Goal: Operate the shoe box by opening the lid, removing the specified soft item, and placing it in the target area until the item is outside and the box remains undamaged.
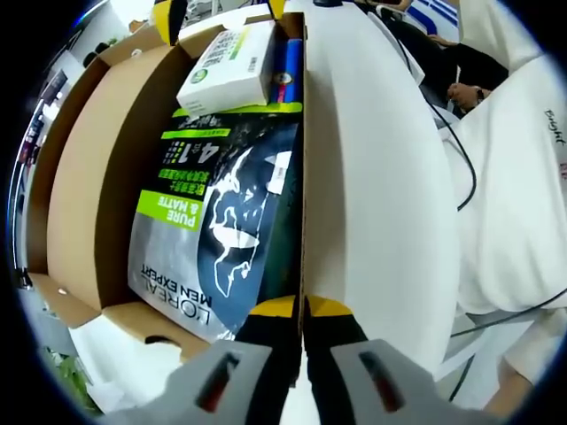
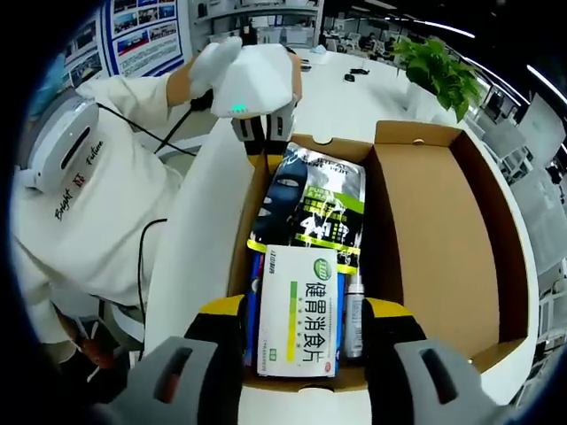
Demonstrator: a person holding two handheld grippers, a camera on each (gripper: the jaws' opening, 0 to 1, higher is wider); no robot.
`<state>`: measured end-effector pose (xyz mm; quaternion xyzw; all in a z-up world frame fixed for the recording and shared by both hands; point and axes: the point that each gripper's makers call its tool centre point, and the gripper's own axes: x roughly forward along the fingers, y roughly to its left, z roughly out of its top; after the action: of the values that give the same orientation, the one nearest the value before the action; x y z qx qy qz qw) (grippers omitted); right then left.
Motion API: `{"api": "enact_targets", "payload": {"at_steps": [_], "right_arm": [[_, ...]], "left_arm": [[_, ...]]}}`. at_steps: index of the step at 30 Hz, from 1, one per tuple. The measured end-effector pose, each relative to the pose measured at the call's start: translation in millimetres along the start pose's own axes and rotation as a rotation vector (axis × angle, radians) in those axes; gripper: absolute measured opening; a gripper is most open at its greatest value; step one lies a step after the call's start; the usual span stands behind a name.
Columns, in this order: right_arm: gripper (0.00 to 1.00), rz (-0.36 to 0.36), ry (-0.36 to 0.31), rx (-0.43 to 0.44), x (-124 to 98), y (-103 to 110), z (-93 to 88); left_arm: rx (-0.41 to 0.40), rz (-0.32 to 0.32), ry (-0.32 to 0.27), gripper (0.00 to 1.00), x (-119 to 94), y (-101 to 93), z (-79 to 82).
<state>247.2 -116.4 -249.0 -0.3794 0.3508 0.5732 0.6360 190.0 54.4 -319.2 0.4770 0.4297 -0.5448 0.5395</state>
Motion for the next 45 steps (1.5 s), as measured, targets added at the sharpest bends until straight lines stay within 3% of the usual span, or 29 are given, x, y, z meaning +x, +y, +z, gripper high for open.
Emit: {"api": "enact_targets", "payload": {"at_steps": [2,7,12,32,45], "right_arm": [[0.56,-0.027,0.061,-0.001,5,-4,-11.0],[0.57,0.003,0.058,0.018,19,0,-14.9],[0.57,0.004,0.100,0.013,26,2,-21.5],[0.50,0.073,0.119,0.037,35,9,-25.7],[0.50,0.081,0.146,0.020,36,10,-25.1]], "left_arm": [[-0.001,0.002,0.007,0.01,0,2.4,-1.4],[0.007,0.003,0.023,0.01,0,6.2,-4.9],[0.003,0.002,0.019,0.01,0,8.6,-7.1],[0.011,0.006,0.038,0.01,3,7.8,-7.0],[0.011,0.004,0.040,0.01,5,8.6,-7.9]]}}
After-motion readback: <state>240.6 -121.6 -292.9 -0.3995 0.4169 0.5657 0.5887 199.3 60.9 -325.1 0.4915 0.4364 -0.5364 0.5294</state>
